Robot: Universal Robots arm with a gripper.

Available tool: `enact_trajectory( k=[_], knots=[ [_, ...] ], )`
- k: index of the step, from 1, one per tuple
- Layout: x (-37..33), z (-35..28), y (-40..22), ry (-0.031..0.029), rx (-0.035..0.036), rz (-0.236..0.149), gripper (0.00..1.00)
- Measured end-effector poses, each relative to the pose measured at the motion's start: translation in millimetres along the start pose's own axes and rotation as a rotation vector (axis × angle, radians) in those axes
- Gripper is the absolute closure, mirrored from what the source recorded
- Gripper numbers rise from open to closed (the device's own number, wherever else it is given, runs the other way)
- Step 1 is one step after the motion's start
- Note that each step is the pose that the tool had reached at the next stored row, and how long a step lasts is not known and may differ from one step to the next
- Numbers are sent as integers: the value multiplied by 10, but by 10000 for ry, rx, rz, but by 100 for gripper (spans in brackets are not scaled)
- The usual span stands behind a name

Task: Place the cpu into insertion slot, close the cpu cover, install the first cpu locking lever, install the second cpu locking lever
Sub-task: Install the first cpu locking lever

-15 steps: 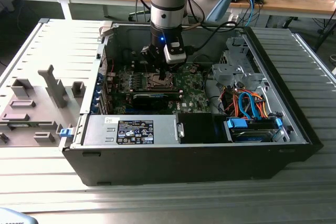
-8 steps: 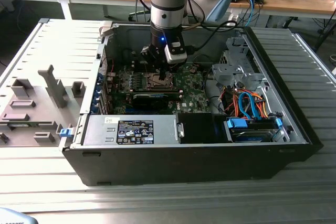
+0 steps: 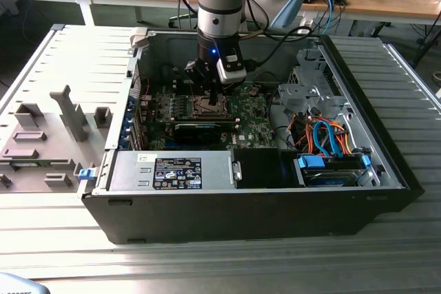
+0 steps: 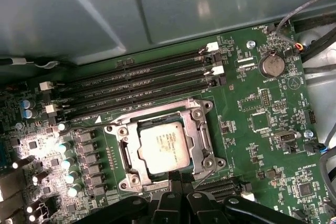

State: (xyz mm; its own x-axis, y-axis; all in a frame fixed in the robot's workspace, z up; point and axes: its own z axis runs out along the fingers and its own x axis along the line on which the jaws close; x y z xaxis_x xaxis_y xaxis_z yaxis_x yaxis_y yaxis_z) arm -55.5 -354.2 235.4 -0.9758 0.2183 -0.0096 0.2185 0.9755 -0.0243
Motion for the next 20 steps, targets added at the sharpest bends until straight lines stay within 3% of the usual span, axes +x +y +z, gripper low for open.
enact_trajectory(
  k=[20],
  knots=[
    [0,6,0,-10,-4,-404,89]
  ],
)
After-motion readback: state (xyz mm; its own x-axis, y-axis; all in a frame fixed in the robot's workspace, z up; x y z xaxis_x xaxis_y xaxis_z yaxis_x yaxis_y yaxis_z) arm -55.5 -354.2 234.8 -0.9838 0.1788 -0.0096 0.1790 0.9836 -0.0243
